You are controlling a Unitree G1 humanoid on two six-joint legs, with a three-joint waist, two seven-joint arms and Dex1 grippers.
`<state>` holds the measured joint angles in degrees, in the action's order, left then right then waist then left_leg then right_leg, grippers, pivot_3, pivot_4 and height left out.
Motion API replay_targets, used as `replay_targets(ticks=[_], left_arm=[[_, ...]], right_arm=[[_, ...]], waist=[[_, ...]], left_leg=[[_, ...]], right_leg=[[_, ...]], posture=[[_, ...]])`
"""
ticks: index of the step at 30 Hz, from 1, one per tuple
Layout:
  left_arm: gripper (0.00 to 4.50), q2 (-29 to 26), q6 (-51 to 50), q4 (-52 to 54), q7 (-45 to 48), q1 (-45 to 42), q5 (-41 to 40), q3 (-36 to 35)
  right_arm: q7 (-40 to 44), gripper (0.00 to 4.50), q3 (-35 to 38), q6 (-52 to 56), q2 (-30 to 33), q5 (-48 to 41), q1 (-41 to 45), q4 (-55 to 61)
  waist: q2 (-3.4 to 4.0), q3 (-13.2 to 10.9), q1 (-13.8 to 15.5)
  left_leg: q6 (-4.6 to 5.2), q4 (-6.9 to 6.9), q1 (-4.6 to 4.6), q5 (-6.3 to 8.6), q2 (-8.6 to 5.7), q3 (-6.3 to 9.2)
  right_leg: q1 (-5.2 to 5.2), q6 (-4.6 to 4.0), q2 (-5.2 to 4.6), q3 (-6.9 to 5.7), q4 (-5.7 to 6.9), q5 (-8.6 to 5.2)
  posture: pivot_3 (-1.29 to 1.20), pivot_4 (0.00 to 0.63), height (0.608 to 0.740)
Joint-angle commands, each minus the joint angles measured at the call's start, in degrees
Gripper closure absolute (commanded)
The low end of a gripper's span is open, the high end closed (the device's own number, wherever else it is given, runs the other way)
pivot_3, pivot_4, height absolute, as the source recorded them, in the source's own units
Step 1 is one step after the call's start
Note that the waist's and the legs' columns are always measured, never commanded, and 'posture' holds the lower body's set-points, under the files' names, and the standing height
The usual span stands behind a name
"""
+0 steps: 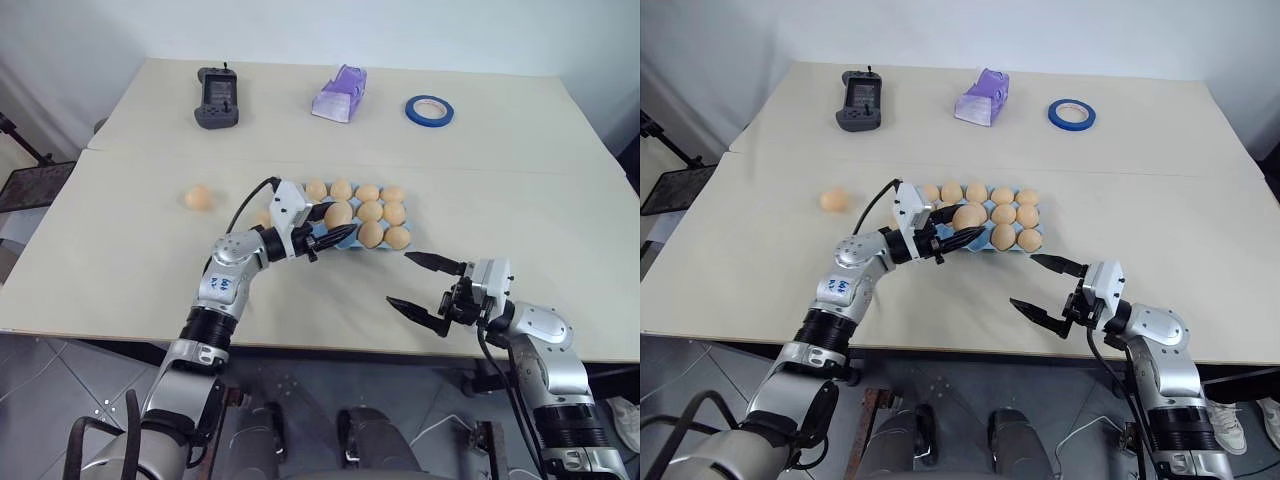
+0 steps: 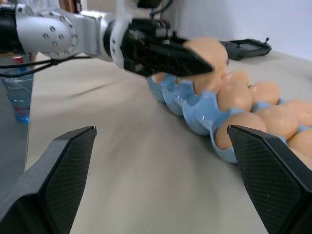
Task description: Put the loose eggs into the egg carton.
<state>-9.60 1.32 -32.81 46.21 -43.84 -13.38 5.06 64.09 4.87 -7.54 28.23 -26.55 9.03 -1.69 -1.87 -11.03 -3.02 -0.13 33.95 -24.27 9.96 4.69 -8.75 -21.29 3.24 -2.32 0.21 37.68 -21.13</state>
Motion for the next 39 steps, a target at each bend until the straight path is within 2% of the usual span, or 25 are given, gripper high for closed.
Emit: replay_targets(ticks=[1, 2, 9, 13, 18, 25, 29, 32, 36, 39], left_arm=[[2.32, 0.8, 3.5, -5.0, 0.6, -3.2, 1.2, -0.5], [2.32, 1.0, 4.1, -6.1, 0.9, -3.6, 1.4, -0.6], [0.05, -0.5, 6.8, -6.1, 1.2, -1.9, 1.6, -1.6], [0.01, -1.8, 7.4, -0.8, 1.7, 1.0, 0.1, -3.1], [0.01, -6.1, 5.6, 12.6, 2.3, 7.7, -3.5, -7.0], [0.01, -15.0, -0.7, 31.0, -2.0, 25.2, -9.4, -18.4], [0.01, -18.7, -0.7, 33.7, -3.2, 36.1, -9.8, -24.6], [0.01, -19.3, -0.9, 34.4, -5.2, 41.3, -9.8, -27.5], [0.01, -18.0, -1.4, 35.6, -8.3, 45.4, -10.5, -30.0], [0.01, -16.9, -1.4, 36.9, -9.6, 46.1, -10.2, -28.9]], right_arm=[[-1.4, 0.0, 1.2, -0.9, 0.1, -0.5, -1.0, 3.7], [-1.7, 0.0, 1.2, -0.8, 0.1, -0.6, -1.2, 4.0], [-3.0, 0.0, 1.3, -1.0, 0.1, -0.6, -1.8, 4.8], [-2.6, 0.0, 0.6, -1.1, -0.2, -0.5, -1.1, 3.8], [-1.2, 0.0, -0.7, -1.2, -0.8, -0.4, 0.9, 1.6], [0.0, 0.0, -1.5, -3.0, -2.2, 0.2, 3.3, -1.9], [0.7, 0.0, -1.9, -5.7, -3.5, 0.8, 4.7, -4.9], [1.0, 0.0, -2.1, -7.1, -4.3, 1.2, 5.1, -6.5], [1.7, 0.0, -2.1, -8.6, -4.8, 1.6, 4.9, -7.9], [1.1, 0.0, -2.0, -9.8, -5.5, 2.2, 5.3, -9.0]], waist=[[0.0, 0.0, 0.0], [-0.01, 0.0, 0.0], [-0.02, 0.0, 0.0], [-0.02, 0.0, 0.0], [-0.02, 0.0, -0.2], [-0.01, 0.0, -0.4], [-0.02, 0.0, -0.3], [-0.02, 0.0, -0.2], [-0.02, 0.0, -0.2], [-0.02, 0.0, -0.4]], left_leg=[[0.0, 0.0, -0.01, 0.0, 0.0, 0.0], [-0.01, 0.0, -0.01, 0.0, 0.0, 0.0], [-0.08, 0.0, -0.03, 0.03, 0.0, 0.01], [-0.1, 0.0, -0.03, 0.01, 0.01, 0.0], [-0.12, 0.0, -0.03, 0.0, 0.04, 0.0], [-0.06, -0.04, 0.02, -0.04, 0.11, -0.03], [-0.16, -0.03, 0.03, 0.06, 0.06, -0.02], [-0.14, -0.03, 0.05, 0.1, 0.04, -0.01], [-0.15, -0.13, 0.03, 0.11, 0.01, 0.04], [-0.15, -0.34, 0.03, 0.11, 0.0, 0.03]], right_leg=[[-0.02, 0.0, 0.0, 0.0, 0.0, 0.0], [-0.01, 0.0, 0.0, 0.01, 0.0, 0.0], [-0.01, 0.0, -0.01, -0.02, 0.01, 0.0], [-0.01, 0.0, -0.01, -0.01, 0.01, 0.0], [-0.02, 0.0, 0.01, -0.02, 0.08, 0.0], [-0.02, 0.0, 0.03, 0.01, 0.13, -0.01], [0.01, -0.01, -0.09, -0.01, 0.11, -0.01], [0.04, -0.03, -0.19, -0.03, 0.06, 0.0], [0.03, -0.16, -0.32, -0.08, -0.05, -0.06], [0.03, -0.18, -0.33, -0.08, -0.19, -0.05]], posture=[[0.0, 0.15, 0.74], [0.0, 0.15, 0.74], [0.0, 0.15, 0.74], [0.0, 0.15, 0.74], [0.0, 0.15, 0.74], [0.0, 0.15, 0.74], [0.0, 0.15, 0.74], [0.0, 0.15, 0.74], [0.0, 0.15, 0.74], [0.0, 0.15, 0.74]])
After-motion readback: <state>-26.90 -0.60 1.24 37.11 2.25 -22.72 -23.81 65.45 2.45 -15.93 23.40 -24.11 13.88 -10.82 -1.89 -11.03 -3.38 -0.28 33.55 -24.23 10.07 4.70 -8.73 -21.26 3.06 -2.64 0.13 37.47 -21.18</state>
